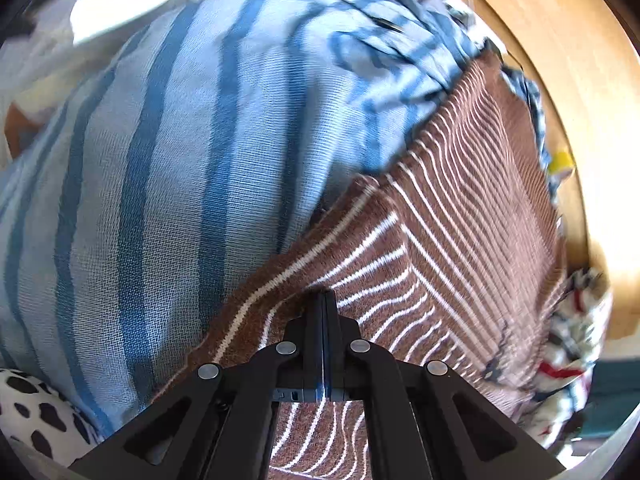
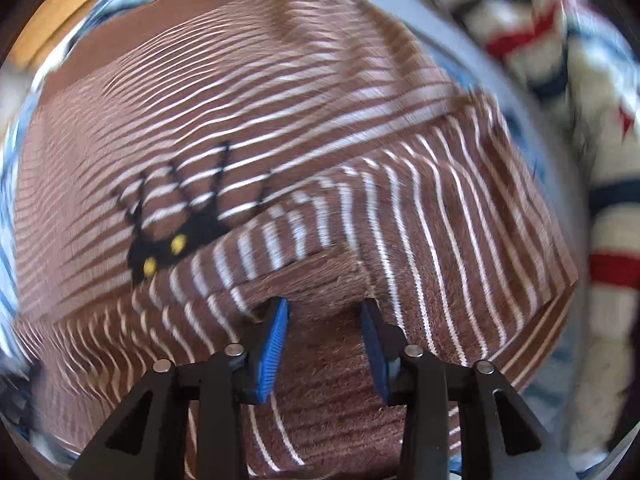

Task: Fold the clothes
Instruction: 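Press the folded cardigan flat with the right tool while the left tool smooths the side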

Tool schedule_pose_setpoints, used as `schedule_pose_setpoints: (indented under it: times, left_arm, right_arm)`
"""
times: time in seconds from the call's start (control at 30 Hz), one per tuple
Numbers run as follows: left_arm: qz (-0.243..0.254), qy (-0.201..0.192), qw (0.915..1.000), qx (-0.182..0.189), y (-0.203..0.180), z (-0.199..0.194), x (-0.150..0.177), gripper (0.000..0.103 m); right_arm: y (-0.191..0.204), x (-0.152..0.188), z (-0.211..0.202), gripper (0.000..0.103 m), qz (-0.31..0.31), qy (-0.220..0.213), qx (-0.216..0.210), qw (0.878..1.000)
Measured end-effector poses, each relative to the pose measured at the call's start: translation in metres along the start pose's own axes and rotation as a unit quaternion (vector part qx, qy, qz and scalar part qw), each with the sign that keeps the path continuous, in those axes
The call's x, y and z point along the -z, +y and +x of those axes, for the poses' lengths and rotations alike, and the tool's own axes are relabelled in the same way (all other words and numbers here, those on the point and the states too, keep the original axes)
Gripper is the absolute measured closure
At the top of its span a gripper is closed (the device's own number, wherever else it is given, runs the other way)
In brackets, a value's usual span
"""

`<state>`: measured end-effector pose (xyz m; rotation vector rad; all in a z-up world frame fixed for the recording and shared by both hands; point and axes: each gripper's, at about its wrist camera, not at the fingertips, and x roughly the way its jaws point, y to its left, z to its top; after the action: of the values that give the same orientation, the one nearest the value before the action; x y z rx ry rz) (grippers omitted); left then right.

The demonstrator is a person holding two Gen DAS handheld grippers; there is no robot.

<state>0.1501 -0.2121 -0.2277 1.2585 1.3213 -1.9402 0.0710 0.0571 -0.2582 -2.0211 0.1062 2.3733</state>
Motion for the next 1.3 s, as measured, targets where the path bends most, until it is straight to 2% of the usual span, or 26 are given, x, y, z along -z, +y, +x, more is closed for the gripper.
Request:
schedule_pose_setpoints:
  times: [0.1, 0.17, 0.27, 0.33, 0.4, 0.5, 0.53, 0.57, 0.6, 0.63, 0.67, 0.77, 0.83, 0.87, 0.97, 1.0, 1.07, 1.1, 1.13, 1.17, 1.23, 1.3]
  left_arm:
    - [-0.038, -0.006, 0.9992, 0.009, 0.002, -0.005, -0.001, 0.1]
    - [-0.049, 0.003, 0.9985, 0.024, -0.001, -0.009, 0.004, 0.1]
    - [-0.027, 0.015, 0.9989, 0.034, -0.018, -0.015, 0.02, 0.1]
    - [0.001, 0.03, 0.9991, 0.03, -0.03, -0.009, 0.028, 0.1]
    - [0.022, 0.042, 0.9989, 0.005, -0.032, -0.003, 0.034, 0.1]
    - [0.004, 0.033, 0.9982, -0.05, 0.019, -0.011, 0.014, 0.1]
    - [-0.016, 0.028, 0.9982, -0.052, 0.027, -0.013, 0.014, 0.1]
    - [-0.034, 0.029, 0.9981, -0.043, 0.033, -0.016, 0.014, 0.1]
    - [-0.045, 0.034, 0.9977, -0.037, 0.035, -0.018, 0.016, 0.1]
    - [-0.04, 0.038, 0.9977, -0.039, 0.03, -0.021, 0.018, 0.1]
    - [-0.016, 0.046, 0.9981, -0.038, 0.023, -0.024, 0.02, 0.1]
    - [0.059, 0.068, 0.9958, -0.019, -0.005, -0.02, 0.028, 0.1]
    - [0.077, 0.075, 0.9941, 0.016, -0.022, -0.007, 0.035, 0.1]
    - [0.078, 0.084, 0.9933, 0.009, -0.024, 0.0, 0.04, 0.1]
    - [0.078, 0.12, 0.989, -0.037, -0.025, 0.026, 0.059, 0.1]
    - [0.067, 0.127, 0.989, -0.035, -0.021, 0.031, 0.063, 0.1]
    - [0.059, 0.124, 0.9899, -0.036, -0.029, 0.03, 0.07, 0.1]
    - [0.057, 0.121, 0.9903, -0.038, -0.035, 0.03, 0.073, 0.1]
    - [0.055, 0.118, 0.9907, -0.041, -0.04, 0.029, 0.076, 0.1]
    - [0.062, 0.109, 0.9914, -0.038, -0.049, 0.026, 0.079, 0.1]
    - [0.084, 0.086, 0.9928, -0.004, -0.068, 0.019, 0.083, 0.1]
    - [0.094, 0.083, 0.9918, 0.025, -0.074, 0.015, 0.084, 0.1]
  right_arm:
    - [-0.008, 0.004, -0.014, 0.064, 0.014, -0.012, 0.002, 1.0]
    - [-0.007, 0.016, -0.029, 0.063, 0.011, -0.019, -0.016, 1.0]
    - [0.02, 0.043, -0.044, 0.061, -0.03, -0.019, -0.062, 0.997]
    - [0.053, 0.059, -0.047, 0.061, -0.069, -0.012, -0.08, 0.994]
    - [0.07, 0.075, -0.038, 0.061, -0.092, 0.007, -0.076, 0.993]
    - [0.061, 0.091, -0.021, 0.062, -0.077, 0.029, -0.032, 0.996]
    - [0.054, 0.093, -0.019, 0.062, -0.066, 0.03, -0.028, 0.997]
    - [0.049, 0.095, -0.021, 0.068, -0.058, 0.031, -0.029, 0.997]
    - [0.049, 0.097, -0.026, 0.067, -0.059, 0.028, -0.022, 0.998]
    - [0.051, 0.099, -0.031, 0.065, -0.062, 0.022, -0.017, 0.998]
    - [0.058, 0.101, -0.036, 0.062, -0.071, 0.012, -0.02, 0.997]
    - [0.099, 0.109, -0.037, 0.063, -0.112, 0.002, -0.058, 0.992]
    - [0.12, 0.116, -0.036, 0.063, -0.143, -0.001, -0.09, 0.986]
    - [0.128, 0.12, -0.032, 0.064, -0.16, 0.001, -0.099, 0.982]
    - [0.146, 0.133, -0.013, 0.063, -0.205, 0.031, -0.055, 0.977]
    - [0.148, 0.137, -0.015, 0.063, -0.218, 0.037, -0.047, 0.974]
    - [0.149, 0.136, -0.023, 0.063, -0.212, 0.057, -0.062, 0.974]
    - [0.157, 0.13, -0.028, 0.063, -0.2, 0.058, -0.096, 0.973]
    - [0.159, 0.124, -0.034, 0.066, -0.195, 0.05, -0.116, 0.973]
    - [0.165, 0.118, -0.04, 0.065, -0.198, 0.035, -0.119, 0.972]
    - [0.18, 0.107, -0.047, 0.065, -0.205, 0.013, -0.129, 0.97]
    - [0.199, 0.097, -0.039, 0.069, -0.211, 0.031, -0.139, 0.967]
